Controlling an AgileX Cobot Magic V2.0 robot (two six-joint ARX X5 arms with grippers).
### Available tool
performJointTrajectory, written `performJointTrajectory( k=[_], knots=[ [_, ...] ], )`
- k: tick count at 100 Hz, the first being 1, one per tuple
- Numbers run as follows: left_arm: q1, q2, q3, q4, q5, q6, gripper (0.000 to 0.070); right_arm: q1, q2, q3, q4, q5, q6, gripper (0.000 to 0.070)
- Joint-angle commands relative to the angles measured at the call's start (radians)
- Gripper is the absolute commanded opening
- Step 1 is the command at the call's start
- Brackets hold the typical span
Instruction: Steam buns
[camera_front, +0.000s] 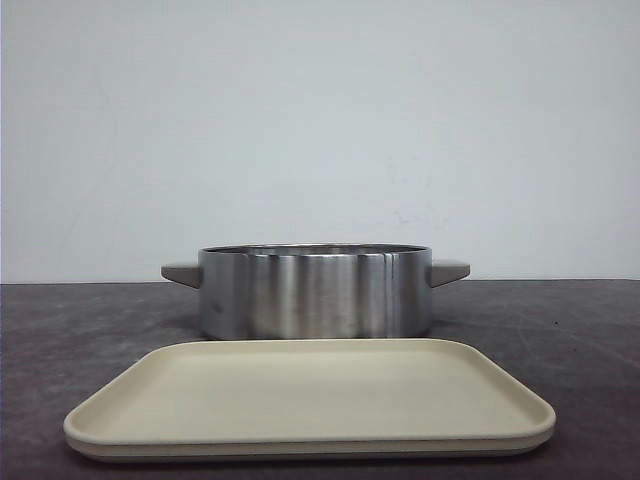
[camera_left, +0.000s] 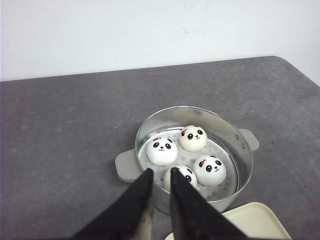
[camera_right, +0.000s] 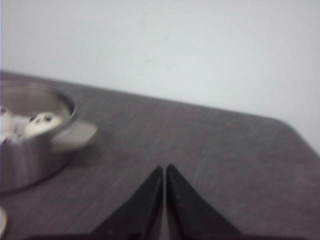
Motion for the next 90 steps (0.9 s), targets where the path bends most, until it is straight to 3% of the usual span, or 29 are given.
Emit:
performJointTrajectory(
  k=[1,31,90],
  knots=[
    [-0.005,0.005,0.017,0.013,-0.005,-0.001,0.0022,-0.007,-0.018,-0.016,0.003,-0.005,-0.003,0.0008],
    [-0.005,0.005,0.017,0.014,-0.005,-0.001,0.0022,-0.013,-0.035,-0.016,-0.180,0.068,0.016,0.0007],
    [-0.005,0.005,0.017,0.014,-0.005,-0.001,0.0022,-0.013,-0.035,-0.015,-0.162,0.061,0.015,0.0008]
  ],
)
